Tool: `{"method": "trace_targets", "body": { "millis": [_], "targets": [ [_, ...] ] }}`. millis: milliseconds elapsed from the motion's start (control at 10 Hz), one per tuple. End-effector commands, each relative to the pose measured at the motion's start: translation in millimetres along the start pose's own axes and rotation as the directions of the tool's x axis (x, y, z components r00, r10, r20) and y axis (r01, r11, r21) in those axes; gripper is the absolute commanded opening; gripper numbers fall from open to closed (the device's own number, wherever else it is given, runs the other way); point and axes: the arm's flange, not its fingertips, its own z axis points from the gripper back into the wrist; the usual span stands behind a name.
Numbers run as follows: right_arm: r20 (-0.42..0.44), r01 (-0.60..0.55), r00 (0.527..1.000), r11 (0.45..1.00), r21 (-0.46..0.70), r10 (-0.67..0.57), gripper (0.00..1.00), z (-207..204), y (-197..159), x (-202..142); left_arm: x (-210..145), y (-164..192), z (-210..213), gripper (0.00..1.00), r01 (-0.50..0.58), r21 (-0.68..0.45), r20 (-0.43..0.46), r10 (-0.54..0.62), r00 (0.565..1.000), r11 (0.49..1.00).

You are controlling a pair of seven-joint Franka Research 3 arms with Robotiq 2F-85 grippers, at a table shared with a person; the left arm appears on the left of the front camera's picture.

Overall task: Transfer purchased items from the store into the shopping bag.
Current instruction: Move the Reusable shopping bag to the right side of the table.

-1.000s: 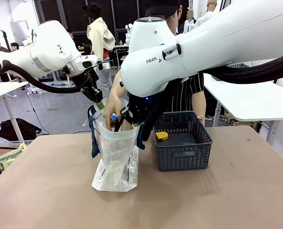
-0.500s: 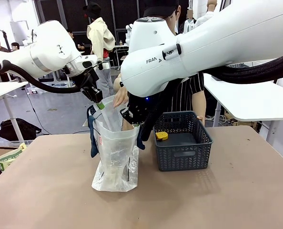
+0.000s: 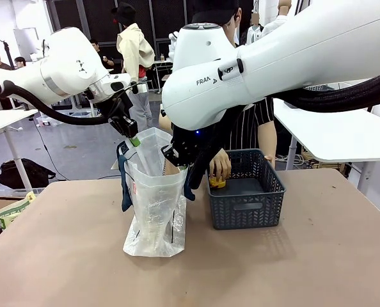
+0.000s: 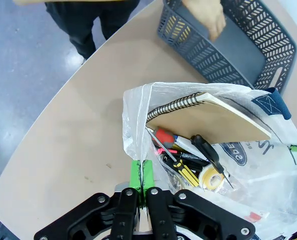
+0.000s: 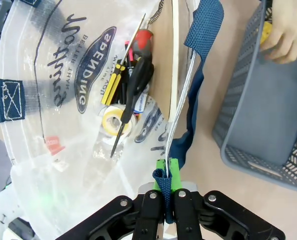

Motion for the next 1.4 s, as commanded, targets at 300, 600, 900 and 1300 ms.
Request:
{"method": "trace_targets", "body": {
  "millis": [300, 600, 900, 1300],
  "targets": [
    [0.002, 0.002, 1.0, 1.0, 0.001, -0.002, 0.0, 1.8, 0.2, -0.6, -4.5, -1.3, 2.2, 0.0, -0.003, 0.011, 0.006, 0.003, 1.0, 1.0],
    [0.002, 0.002, 1.0, 1.0, 0.001, -0.002, 0.0, 1.8, 0.2, -0.6, -4.5, -1.3, 2.2, 0.0, -0.003, 0.011, 0.006, 0.003, 1.0, 1.0],
    [0.002, 0.002, 1.0, 1.0, 0.001, -0.002, 0.0, 1.8, 0.2, -0.6, -4.5, -1.3, 2.2, 0.0, -0.003, 0.011, 0.006, 0.003, 1.0, 1.0],
    [0.002, 0.002, 1.0, 1.0, 0.001, -0.002, 0.0, 1.8, 0.2, -0.6, -4.5, -1.3, 2.2, 0.0, -0.003, 0.011, 0.006, 0.003, 1.0, 1.0]
  ]
}}
